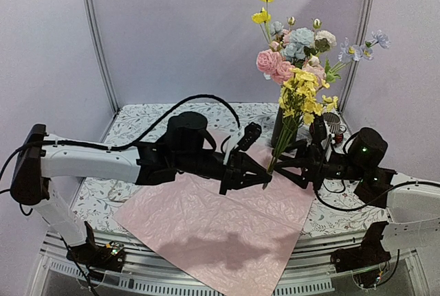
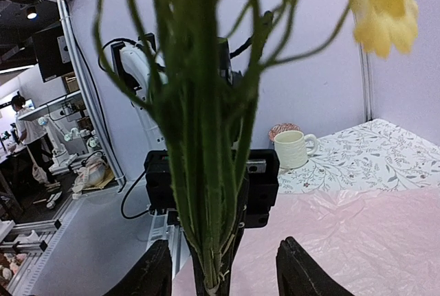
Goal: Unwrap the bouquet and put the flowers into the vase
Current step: Pass from the left arm to the right, then place the fake flower in the vase.
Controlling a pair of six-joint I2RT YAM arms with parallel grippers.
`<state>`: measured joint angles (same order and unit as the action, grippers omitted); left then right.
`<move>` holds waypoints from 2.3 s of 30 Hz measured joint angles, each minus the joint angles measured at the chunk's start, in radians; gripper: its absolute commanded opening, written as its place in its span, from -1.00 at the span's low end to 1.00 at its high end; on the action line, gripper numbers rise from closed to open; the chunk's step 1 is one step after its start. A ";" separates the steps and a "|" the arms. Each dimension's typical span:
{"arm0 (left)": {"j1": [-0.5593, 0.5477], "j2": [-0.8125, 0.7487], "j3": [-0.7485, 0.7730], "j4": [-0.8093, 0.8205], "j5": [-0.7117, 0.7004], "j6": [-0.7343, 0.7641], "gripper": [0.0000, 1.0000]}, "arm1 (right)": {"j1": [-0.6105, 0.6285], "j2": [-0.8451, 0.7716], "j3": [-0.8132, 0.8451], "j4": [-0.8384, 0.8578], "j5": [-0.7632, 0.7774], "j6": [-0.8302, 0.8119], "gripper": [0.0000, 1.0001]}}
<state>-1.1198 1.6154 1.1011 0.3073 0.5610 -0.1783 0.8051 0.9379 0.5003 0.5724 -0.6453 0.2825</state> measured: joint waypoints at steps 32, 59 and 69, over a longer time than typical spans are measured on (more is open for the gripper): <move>0.005 -0.072 -0.091 -0.006 -0.147 -0.015 0.73 | -0.002 -0.087 -0.147 0.212 0.366 0.010 -0.97; 0.013 -0.167 -0.217 0.023 -0.238 -0.032 0.67 | -0.484 0.648 0.006 0.992 0.697 -0.021 -0.97; 0.029 -0.167 -0.219 0.025 -0.235 -0.032 0.65 | -0.495 0.816 0.202 0.993 0.618 -0.011 -0.97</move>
<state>-1.0904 1.4487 0.8825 0.3321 0.3260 -0.2104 0.3099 1.7538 0.7021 1.5650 -0.0269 0.2718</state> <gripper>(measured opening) 0.825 0.048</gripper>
